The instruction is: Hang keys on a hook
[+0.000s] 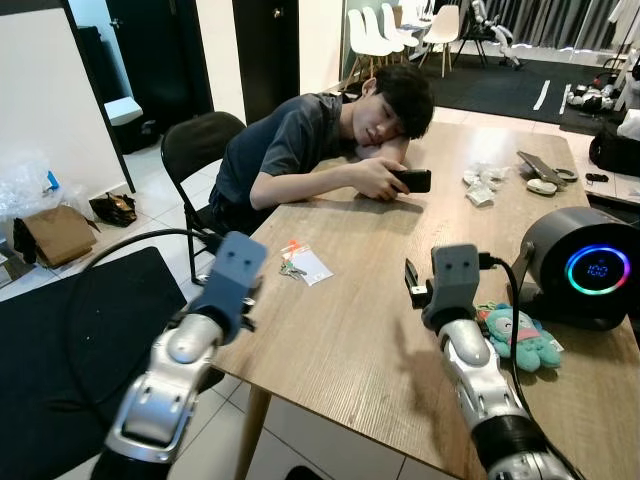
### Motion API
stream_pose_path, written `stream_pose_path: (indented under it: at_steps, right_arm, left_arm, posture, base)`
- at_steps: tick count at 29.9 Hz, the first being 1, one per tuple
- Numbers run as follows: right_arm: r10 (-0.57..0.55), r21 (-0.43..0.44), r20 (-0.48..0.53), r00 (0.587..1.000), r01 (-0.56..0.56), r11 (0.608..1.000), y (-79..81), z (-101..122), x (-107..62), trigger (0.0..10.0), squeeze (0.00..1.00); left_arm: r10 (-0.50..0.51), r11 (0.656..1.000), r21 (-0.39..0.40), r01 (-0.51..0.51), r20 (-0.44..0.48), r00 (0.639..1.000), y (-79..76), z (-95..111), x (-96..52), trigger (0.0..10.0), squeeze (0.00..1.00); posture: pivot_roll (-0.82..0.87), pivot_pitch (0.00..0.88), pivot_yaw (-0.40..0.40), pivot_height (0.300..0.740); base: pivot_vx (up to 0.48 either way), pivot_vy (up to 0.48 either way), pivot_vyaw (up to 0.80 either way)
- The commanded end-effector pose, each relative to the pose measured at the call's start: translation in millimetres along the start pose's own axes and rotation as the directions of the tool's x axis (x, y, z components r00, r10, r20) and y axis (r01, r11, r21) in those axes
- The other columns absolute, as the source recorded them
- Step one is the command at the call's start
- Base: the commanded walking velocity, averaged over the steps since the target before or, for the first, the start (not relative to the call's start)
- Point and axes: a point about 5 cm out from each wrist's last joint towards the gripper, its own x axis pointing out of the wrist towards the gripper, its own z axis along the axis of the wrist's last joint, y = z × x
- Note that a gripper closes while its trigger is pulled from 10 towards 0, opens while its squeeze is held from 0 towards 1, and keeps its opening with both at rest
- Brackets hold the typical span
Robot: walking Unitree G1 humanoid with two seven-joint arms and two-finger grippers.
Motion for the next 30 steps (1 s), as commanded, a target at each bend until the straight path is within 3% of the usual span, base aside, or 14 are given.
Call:
stream_pose_path:
  at_steps: [1, 4, 5, 6, 11, 12, 17, 19, 22, 25, 26, 30]
  right_arm:
    - [0.013, 0.028, -0.027, 1.0, -0.012, 1.0, 4.2, -6, -1.0, 10.0, 0.0]
    - [0.036, 0.045, -0.004, 0.999, -0.036, 0.998, 9.6, -4, -1.9, 10.0, 0.0]
    - [0.053, 0.056, 0.006, 0.999, -0.053, 0.997, 15.0, -4, -5.1, 10.0, 0.0]
    - [0.072, 0.055, 0.012, 0.997, -0.073, 0.996, 21.2, -6, -9.8, 10.0, 0.0]
    - [0.103, 0.053, 0.026, 0.994, -0.105, 0.993, 30.7, -9, -18.2, 10.0, 0.0]
    - [0.13, 0.042, 0.044, 0.991, -0.132, 0.99, 37.2, -9, -26.0, 10.0, 0.0]
    - [0.145, 0.004, 0.081, 0.986, -0.146, 0.989, 46.0, -10, -44.0, 10.0, 0.0]
    - [0.08, -0.023, 0.088, 0.993, -0.079, 0.997, 43.9, -15, -63.3, 10.0, 0.0]
    - [0.035, -0.056, 0.09, 0.995, -0.03, 0.998, 40.8, -18, -78.1, 10.0, 0.0]
    - [0.035, -0.056, 0.09, 0.995, -0.03, 0.998, 40.8, -18, -78.1, 10.0, 0.0]
    - [0.01, -0.071, 0.093, 0.996, -0.003, 0.997, 38.9, -18, -86.5, 10.0, 0.0]
    - [-0.015, -0.077, 0.1, 0.995, 0.023, 0.997, 35.3, -15, -87.1, 10.0, 0.0]
  left_arm:
    - [-0.022, 1.0, 0.021, 0.022, -0.034, 0.999, 0.8, -4, -3.3, 10.0, 0.0]
    - [-0.062, 0.997, 0.035, 0.065, -0.082, 0.995, -5.6, -7, -0.7, 10.0, 0.0]
    - [-0.076, 0.996, 0.038, 0.08, -0.093, 0.993, -14.2, -8, 5.4, 10.0, 0.0]
    - [-0.093, 0.995, 0.009, 0.094, -0.087, 0.992, -26.9, -5, 14.5, 10.0, 0.0]
    - [-0.124, 0.992, -0.041, 0.121, -0.071, 0.99, -46.6, 1, 27.4, 10.0, 0.0]
    - [-0.147, 0.987, -0.07, 0.143, -0.064, 0.987, -59.1, 3, 35.4, 10.0, 0.0]
    - [-0.17, 0.979, -0.123, 0.16, -0.068, 0.983, -75.9, 4, 47.8, 10.0, 0.0]
    - [-0.166, 0.976, -0.161, 0.15, -0.092, 0.982, -85.4, 2, 57.6, 10.0, 0.0]
    - [-0.157, 0.98, -0.141, 0.142, -0.102, 0.982, -91.1, 0, 65.6, 10.0, 0.0]
    - [-0.157, 0.98, -0.141, 0.142, -0.102, 0.982, -91.1, 0, 65.6, 10.0, 0.0]
    - [-0.13, 0.984, -0.142, 0.112, -0.129, 0.983, -90.5, -6, 74.4, 10.0, 0.0]
    - [-0.075, 0.983, -0.179, 0.042, -0.179, 0.981, -80.6, -16, 83.6, 10.0, 0.0]
  posture:
    - [0.15, 0.196, 0.044, 0.74]
    - [0.15, 0.198, 0.039, 0.74]
    - [0.15, 0.198, 0.035, 0.74]
    - [0.14, 0.198, 0.037, 0.74]
    - [0.12, 0.197, 0.042, 0.74]
    - [0.1, 0.194, 0.05, 0.74]
    - [0.07, 0.188, 0.063, 0.74]
    - [0.05, 0.185, 0.071, 0.74]
    - [0.03, 0.185, 0.078, 0.74]
    - [0.03, 0.185, 0.078, 0.74]
    - [0.01, 0.184, 0.089, 0.74]
    - [-0.01, 0.186, 0.096, 0.74]
  base:
    - [0.0, 0.0, 0.0]
    - [0.0, 0.0, 0.0]
    - [0.0, 0.0, 0.0]
    - [0.0, 0.0, 0.0]
    - [0.0, 0.0, 0.0]
    - [0.0, 0.0, 0.0]
    - [0.0, 0.0, 0.0]
    - [0.0, 0.0, 0.0]
    - [0.0, 0.0, 0.0]
    - [0.0, 0.0, 0.0]
    - [0.0, 0.0, 0.0]
    - [0.0, 0.0, 0.0]
